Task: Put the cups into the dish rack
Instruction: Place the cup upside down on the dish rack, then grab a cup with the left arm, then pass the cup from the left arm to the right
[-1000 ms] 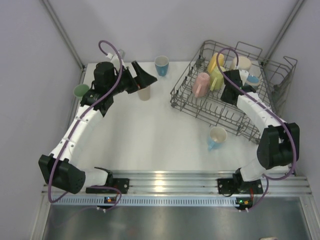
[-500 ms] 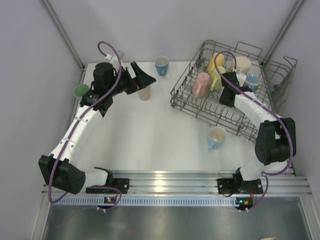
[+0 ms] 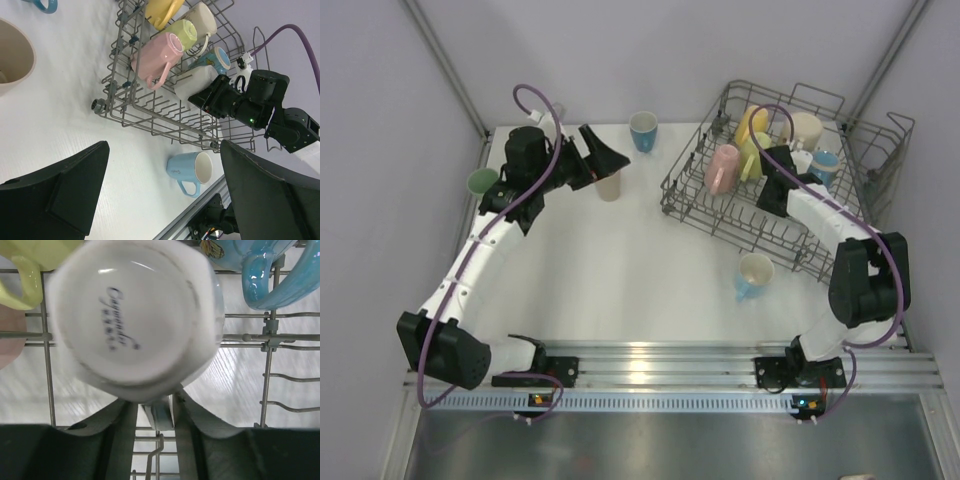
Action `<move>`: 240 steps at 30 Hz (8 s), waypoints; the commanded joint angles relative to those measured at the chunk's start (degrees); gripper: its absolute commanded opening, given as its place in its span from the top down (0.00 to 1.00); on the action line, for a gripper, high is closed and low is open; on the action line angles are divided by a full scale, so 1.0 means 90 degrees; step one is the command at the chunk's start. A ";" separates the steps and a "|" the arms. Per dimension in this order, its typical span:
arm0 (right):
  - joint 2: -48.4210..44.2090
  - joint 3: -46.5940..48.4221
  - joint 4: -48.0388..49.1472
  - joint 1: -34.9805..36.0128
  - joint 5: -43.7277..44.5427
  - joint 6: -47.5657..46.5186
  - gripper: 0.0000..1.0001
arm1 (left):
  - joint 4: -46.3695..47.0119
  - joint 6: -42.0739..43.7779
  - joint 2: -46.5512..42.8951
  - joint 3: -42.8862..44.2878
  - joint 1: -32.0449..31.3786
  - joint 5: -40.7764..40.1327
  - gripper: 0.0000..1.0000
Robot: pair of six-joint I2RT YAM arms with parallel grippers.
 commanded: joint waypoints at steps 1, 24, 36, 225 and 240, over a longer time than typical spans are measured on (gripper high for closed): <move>-0.0086 0.0141 0.0183 0.0084 0.0369 0.0118 0.65 | 0.0145 -0.0025 -0.0253 -0.0039 0.0050 0.0033 0.02; -0.1129 0.0961 -0.0939 0.0055 -0.0119 -0.0526 0.38 | -0.0040 0.0160 -0.0458 0.0097 0.0460 0.0130 0.02; -0.1960 0.1187 -0.0599 0.0084 -0.1650 -0.1414 0.01 | -0.1152 0.0870 -0.0069 0.0576 0.1330 -0.0474 0.06; -0.3591 0.0141 0.4169 0.1150 -0.6408 -0.1188 1.00 | 0.6777 -0.2819 -0.0370 -0.2148 -0.0936 0.0814 0.02; -0.2030 0.1703 0.0546 0.0133 -0.5637 -0.4830 1.00 | 0.5576 -0.2154 -0.0820 -0.2334 -0.0936 0.0697 0.02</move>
